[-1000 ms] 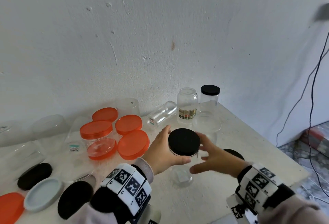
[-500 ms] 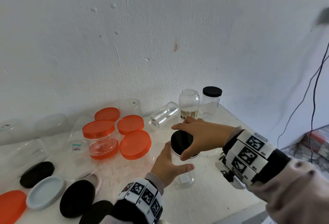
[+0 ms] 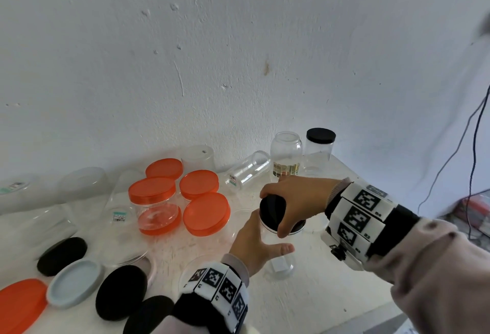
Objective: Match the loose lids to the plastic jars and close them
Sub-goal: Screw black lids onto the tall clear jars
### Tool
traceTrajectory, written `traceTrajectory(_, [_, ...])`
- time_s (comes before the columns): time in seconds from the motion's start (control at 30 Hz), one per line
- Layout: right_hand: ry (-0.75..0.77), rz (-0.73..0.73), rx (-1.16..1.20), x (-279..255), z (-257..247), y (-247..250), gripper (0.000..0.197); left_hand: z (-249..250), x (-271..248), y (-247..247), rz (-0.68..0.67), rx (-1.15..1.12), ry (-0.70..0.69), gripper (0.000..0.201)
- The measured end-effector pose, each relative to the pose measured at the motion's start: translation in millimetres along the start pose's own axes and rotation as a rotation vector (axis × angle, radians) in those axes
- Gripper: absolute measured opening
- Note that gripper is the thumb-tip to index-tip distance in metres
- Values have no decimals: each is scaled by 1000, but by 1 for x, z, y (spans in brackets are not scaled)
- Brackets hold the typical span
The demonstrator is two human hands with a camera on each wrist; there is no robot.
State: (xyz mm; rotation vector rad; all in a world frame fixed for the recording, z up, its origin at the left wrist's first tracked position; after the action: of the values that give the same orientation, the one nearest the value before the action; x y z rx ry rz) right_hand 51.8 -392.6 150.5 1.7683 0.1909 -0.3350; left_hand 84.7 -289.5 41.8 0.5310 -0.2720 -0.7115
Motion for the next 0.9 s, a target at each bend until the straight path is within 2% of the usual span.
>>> traceTrajectory(0.23, [6,65,25,4,4,0,78,-1,0,-1,16,-6,19,82])
traceTrajectory(0.33, [-39,111,72,5,6,-3,76,-1,-1,-2,17,-32,20,80])
traceTrajectory(0.47, [-94,150,8,8,6,-6,76,-2,0,-1,27,-67,22,78])
traceTrajectory(0.63, [-89,-61,6,4,5,-2,97,1,-1,-1,10,4,7,83])
traceTrajectory(0.77, [-25,-70,-47,4,1,2,87,1,-1,0,17,22,-1,84])
traceTrajectory(0.9, [-76,36,-5,4,3,0,71,-2,0,-1,10,-19,9,82])
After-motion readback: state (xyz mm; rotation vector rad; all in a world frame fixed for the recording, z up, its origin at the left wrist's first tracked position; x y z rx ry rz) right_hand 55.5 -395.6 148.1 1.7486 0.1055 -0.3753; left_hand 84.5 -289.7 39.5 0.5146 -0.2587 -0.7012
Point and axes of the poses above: each hand's wrist, its own x-axis towards the middle knuckle, its own y-axis out of the back of the hand, z = x × y, the point moved 4 cm from there along x, towards the middle knuckle, and after that the axes turned 6 degrees about x, right-handed, at the moved point
